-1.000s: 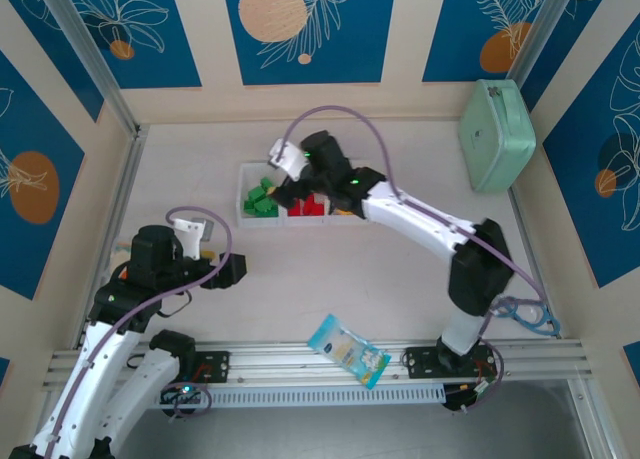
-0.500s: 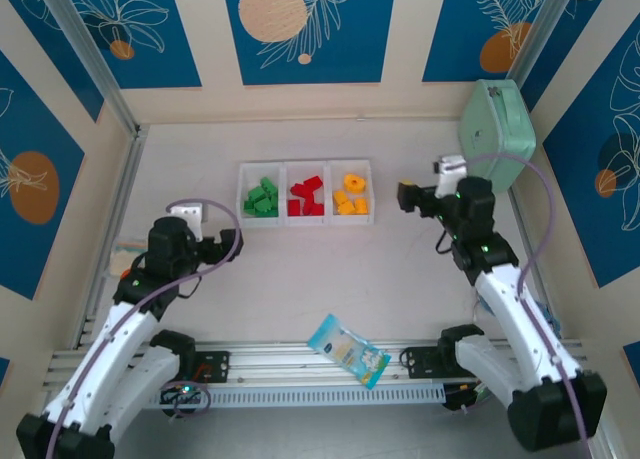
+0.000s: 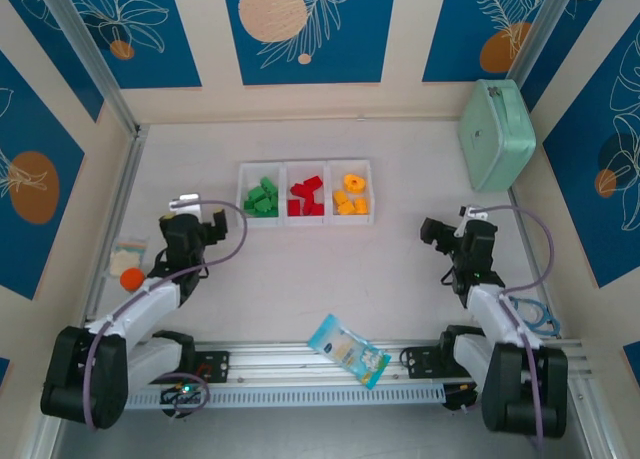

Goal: Sort the legos into containers by color
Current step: Reset both arms

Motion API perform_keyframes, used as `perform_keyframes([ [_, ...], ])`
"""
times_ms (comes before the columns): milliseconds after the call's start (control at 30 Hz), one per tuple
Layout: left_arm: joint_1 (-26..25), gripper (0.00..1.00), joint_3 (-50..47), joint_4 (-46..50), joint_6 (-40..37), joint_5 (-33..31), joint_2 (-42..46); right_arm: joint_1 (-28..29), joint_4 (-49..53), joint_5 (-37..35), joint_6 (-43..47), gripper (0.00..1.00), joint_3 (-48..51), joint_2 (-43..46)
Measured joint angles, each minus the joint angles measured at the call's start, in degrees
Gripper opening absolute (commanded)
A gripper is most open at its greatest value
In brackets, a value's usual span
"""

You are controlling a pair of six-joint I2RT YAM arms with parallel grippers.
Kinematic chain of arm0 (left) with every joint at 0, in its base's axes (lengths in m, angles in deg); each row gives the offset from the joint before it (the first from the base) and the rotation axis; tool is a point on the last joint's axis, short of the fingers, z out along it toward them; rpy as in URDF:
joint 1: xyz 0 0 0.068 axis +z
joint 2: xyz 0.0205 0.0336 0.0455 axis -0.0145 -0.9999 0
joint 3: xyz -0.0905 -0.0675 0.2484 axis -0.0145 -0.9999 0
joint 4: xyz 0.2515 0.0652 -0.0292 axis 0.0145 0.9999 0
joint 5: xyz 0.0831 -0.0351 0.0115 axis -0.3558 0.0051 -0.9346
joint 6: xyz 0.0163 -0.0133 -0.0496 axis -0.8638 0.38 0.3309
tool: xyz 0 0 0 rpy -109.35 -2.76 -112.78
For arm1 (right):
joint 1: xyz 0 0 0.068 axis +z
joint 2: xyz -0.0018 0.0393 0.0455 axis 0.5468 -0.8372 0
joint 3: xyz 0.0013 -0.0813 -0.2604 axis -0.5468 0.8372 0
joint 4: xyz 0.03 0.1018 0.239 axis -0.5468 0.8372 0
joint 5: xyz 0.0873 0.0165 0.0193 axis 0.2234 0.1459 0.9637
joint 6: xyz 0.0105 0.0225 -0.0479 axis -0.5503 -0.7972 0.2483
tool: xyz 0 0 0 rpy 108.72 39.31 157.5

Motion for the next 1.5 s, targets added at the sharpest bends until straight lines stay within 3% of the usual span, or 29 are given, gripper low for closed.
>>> perform_keyframes([
  [200, 7.1, 0.99, -1.2, -8.0, 0.1, -1.6, -4.0, 1.7, -10.0, 1.0, 0.7, 0.99, -4.5, -16.8],
  [400, 9.5, 0.99, -1.8, -17.3, 0.5, 0.6, -14.3, 7.8, -26.6, 1.1, 6.3, 0.99, -6.4, -29.2],
  [500, 9.5, 0.99, -2.8, -22.1, 0.3, 2.5, -19.8, 9.4, -30.1, 2.7, 8.6, 0.99, -5.0, -30.0],
  [667, 9.5, 0.99, -2.8, -24.5, -0.7, 5.8, -20.9, 8.2, -31.1, 2.0, 8.9, 0.99, -5.6, -29.9],
  [867, 8.5, 0.99, -1.6, -29.8, -5.4, 15.6, -28.3, 8.1, -31.0, 0.8, 8.9, 0.99, -5.8, -29.9],
  [1200, 8.4, 0.99, -1.9, -33.0, -7.0, 19.5, -28.8, 8.1, -31.1, 0.8, 8.9, 0.99, -5.8, -29.9],
  [1500, 8.4, 0.99, -1.9, -34.5, -11.1, 30.6, -28.8, 8.0, -31.0, 0.8, 8.9, 0.99, -5.9, -29.9],
])
